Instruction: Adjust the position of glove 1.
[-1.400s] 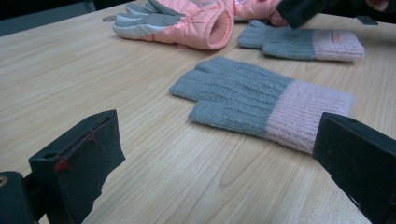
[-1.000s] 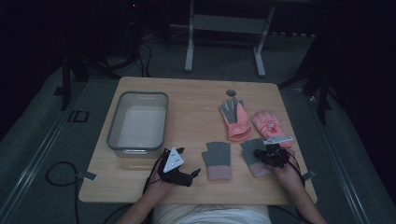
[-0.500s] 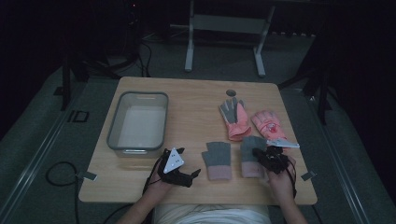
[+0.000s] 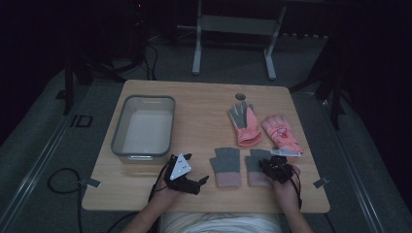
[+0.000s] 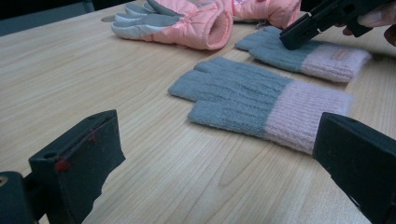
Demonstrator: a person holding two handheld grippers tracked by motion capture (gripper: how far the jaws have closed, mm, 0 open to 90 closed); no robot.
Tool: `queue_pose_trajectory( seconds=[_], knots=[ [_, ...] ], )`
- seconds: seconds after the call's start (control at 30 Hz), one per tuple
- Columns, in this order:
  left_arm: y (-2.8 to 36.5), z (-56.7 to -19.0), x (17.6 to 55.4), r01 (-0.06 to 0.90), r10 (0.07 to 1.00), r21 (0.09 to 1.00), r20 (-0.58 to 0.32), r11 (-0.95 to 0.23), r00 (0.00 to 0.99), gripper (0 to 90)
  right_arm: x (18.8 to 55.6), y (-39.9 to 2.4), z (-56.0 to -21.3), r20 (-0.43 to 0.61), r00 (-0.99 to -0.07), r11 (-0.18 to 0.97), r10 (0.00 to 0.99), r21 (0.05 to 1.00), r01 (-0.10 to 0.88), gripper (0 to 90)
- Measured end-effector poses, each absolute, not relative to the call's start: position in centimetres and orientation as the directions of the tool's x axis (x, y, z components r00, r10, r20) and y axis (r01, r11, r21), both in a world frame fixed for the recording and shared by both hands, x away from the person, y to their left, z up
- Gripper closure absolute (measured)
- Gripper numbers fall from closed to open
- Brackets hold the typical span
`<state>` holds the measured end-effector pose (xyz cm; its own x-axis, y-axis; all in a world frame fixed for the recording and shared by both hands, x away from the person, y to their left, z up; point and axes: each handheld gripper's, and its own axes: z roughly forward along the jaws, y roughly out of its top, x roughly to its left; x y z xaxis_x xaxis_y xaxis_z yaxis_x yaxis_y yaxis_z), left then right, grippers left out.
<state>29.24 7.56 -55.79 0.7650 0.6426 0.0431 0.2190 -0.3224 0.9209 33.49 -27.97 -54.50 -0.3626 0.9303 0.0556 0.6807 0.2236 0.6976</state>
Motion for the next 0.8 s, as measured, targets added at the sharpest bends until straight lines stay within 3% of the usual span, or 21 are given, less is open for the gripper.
queue_pose_trajectory(
  seconds=[0.23, 0.5, 0.8],
  knots=[
    [7.6, -55.8, 29.3, 0.222, 0.644, 0.921, 0.039, -0.319, 0.764, 1.1, 33.5, -28.3, -54.2, 0.054, -0.389, 0.241, 0.92, 0.705, 0.667, 68.9],
    [7.6, -55.8, 29.3, 0.227, 0.646, 0.921, 0.034, -0.317, 0.763, 1.1, 34.4, -29.6, -51.6, -0.009, -0.596, 0.417, 0.803, 0.723, 0.551, 62.5],
    [7.5, -55.8, 29.3, 0.227, 0.648, 0.919, 0.039, -0.322, 0.76, 1.1, 35.2, -30.2, -52.0, -0.052, -0.705, 0.559, 0.707, 0.652, 0.512, 57.8]
  ],
)
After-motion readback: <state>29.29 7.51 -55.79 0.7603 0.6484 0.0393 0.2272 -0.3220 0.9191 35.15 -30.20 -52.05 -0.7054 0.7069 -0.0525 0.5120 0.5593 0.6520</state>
